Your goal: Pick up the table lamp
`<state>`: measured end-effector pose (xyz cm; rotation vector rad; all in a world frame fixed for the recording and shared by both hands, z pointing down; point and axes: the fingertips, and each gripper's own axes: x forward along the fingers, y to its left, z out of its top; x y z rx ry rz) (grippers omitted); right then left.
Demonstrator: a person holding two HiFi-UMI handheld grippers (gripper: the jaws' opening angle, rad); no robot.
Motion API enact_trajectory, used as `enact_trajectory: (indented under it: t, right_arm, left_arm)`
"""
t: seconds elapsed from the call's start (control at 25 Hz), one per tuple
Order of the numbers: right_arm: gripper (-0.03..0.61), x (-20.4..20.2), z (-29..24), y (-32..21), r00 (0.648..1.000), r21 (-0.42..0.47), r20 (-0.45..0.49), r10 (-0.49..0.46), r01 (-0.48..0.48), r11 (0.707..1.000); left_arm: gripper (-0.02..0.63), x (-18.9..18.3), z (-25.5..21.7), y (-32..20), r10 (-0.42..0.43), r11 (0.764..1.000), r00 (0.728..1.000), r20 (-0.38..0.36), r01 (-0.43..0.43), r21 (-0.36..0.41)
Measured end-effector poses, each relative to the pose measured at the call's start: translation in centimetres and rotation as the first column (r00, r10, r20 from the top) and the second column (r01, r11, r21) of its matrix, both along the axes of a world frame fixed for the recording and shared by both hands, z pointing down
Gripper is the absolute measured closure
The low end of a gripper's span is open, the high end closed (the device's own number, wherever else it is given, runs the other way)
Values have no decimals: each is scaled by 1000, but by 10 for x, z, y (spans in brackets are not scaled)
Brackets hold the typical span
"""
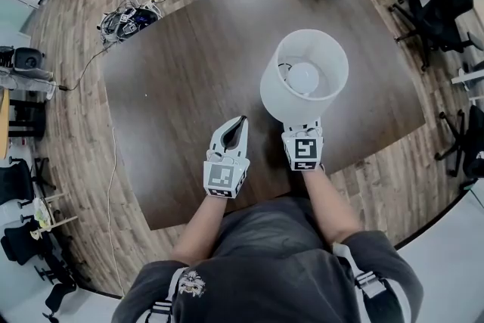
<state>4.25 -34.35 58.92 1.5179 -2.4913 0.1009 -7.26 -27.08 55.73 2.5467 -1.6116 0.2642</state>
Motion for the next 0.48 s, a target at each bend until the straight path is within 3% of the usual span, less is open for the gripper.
enact_trajectory:
  t: [0.24, 0.48]
  right_arm:
    - [413, -2, -1, -2, 1000, 23, -4, -22, 22, 999]
    - [365, -7, 0, -10, 999, 4, -14, -33, 33, 999]
  left_arm:
    - [609, 6, 0, -1, 25, 1000, 1000, 17, -25, 0]
    - [607, 1, 0, -1, -6, 1000, 1000, 1, 6, -2]
